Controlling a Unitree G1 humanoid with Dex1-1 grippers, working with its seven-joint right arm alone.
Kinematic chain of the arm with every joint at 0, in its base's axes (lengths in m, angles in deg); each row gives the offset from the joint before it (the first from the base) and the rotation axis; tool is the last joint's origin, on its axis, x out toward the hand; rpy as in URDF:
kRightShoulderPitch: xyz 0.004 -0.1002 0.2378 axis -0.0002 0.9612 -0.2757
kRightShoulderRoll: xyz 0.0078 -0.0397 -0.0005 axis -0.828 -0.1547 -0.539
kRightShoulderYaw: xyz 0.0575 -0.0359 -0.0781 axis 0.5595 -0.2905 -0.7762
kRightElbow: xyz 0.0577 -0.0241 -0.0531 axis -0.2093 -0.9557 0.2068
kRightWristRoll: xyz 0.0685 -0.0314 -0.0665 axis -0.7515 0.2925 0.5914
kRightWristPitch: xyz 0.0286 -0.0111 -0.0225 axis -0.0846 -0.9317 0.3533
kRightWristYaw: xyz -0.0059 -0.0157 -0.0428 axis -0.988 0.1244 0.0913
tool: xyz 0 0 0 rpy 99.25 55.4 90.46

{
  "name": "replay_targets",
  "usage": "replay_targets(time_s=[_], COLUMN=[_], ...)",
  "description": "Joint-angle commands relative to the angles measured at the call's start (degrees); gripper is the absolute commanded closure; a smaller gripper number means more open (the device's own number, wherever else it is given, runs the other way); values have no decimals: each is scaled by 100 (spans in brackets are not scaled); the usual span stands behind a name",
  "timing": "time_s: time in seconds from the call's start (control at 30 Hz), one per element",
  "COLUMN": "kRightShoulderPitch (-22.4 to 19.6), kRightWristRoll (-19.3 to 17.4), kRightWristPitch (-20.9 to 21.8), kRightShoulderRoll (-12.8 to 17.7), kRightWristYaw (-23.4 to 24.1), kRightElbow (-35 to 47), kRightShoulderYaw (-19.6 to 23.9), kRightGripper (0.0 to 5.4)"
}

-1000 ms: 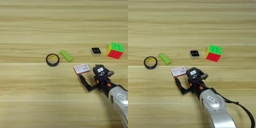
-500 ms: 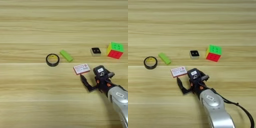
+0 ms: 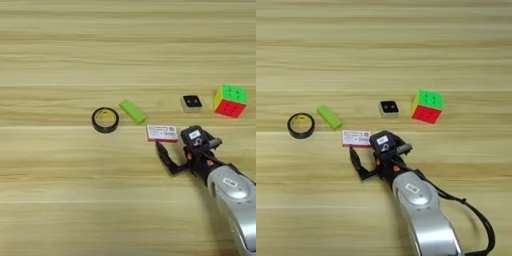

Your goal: Move the objects on the table

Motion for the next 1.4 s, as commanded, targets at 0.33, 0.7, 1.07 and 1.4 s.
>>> replay_targets(time_s=[0.33,0.7,1.07,1.4], kRightShoulderPitch=[-346,-152,-107,-435], kRightWristRoll=[174,257,304,221], kRightWristPitch=[343,213,-84,172], kRightShoulderRoll=[27,159,257,119], kRightWristYaw=[388,322,334,416], kRightElbow=[-580,-185,59,-557], kRightShoulderYaw=[224,306,450,613], kRightGripper=[4,4,4,4])
